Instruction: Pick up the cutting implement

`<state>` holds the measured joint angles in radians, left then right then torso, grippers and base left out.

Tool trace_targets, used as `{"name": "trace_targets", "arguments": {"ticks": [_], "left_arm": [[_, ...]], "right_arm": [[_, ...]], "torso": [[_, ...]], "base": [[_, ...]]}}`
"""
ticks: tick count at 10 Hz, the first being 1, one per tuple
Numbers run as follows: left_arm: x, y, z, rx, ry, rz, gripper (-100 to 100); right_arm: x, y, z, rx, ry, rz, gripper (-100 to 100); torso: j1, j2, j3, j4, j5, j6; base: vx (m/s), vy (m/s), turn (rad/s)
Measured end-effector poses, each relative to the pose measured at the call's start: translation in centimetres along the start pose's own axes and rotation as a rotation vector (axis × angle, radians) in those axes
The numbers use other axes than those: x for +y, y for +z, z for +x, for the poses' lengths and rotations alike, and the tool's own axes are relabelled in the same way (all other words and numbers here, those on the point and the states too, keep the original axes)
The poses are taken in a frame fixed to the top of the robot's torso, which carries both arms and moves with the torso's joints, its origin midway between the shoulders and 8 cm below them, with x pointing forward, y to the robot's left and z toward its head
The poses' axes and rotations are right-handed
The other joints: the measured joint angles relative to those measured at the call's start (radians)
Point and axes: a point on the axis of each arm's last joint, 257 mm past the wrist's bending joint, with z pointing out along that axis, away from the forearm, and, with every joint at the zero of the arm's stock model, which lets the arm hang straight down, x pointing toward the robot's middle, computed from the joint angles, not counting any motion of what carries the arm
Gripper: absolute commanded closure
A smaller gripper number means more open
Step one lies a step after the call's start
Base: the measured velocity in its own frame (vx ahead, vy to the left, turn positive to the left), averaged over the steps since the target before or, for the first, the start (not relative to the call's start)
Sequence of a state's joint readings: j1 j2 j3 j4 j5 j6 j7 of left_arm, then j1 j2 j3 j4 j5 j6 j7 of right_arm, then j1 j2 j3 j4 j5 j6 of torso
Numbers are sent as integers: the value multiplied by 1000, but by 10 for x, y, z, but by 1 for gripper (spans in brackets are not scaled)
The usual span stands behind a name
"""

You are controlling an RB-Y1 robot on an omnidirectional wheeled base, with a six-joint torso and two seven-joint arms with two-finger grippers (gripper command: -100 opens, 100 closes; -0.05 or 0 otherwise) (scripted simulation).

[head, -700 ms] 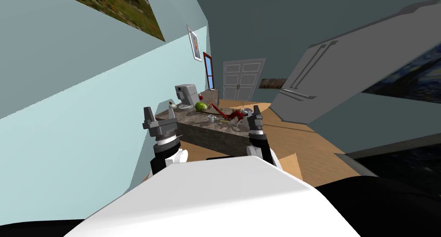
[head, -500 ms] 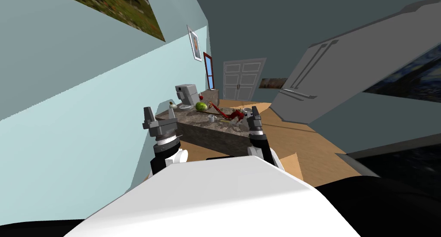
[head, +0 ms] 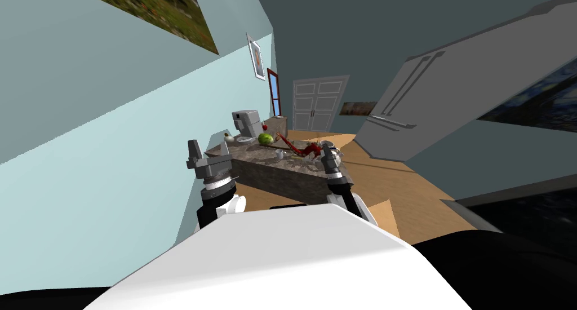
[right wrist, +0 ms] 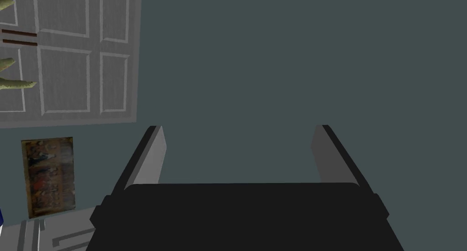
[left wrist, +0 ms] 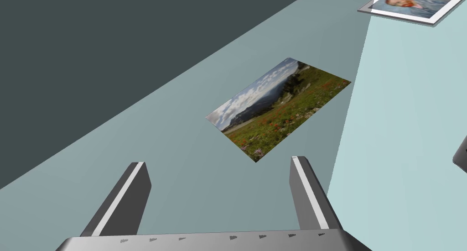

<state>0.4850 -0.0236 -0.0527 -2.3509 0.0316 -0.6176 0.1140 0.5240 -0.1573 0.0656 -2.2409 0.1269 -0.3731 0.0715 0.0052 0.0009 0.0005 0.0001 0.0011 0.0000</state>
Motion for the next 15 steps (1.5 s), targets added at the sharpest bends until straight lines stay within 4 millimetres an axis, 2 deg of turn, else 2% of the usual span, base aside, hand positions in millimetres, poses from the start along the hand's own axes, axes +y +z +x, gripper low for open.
{"name": "trace_targets", "arguments": {"ticks": [9, 15], "left_arm": [[0, 0, 0, 0, 0, 0, 0], [0, 0, 0, 0, 0, 0, 0]], "right_arm": [[-70, -32, 13, 228, -204, 130, -100], [-113, -59, 7, 368, -344, 206, -100]], "torso": [[1, 1, 1, 0, 0, 0], [-1, 0, 0, 0, 0, 0]], "base": [[-21, 84, -2], [-15, 84, 4]]}}
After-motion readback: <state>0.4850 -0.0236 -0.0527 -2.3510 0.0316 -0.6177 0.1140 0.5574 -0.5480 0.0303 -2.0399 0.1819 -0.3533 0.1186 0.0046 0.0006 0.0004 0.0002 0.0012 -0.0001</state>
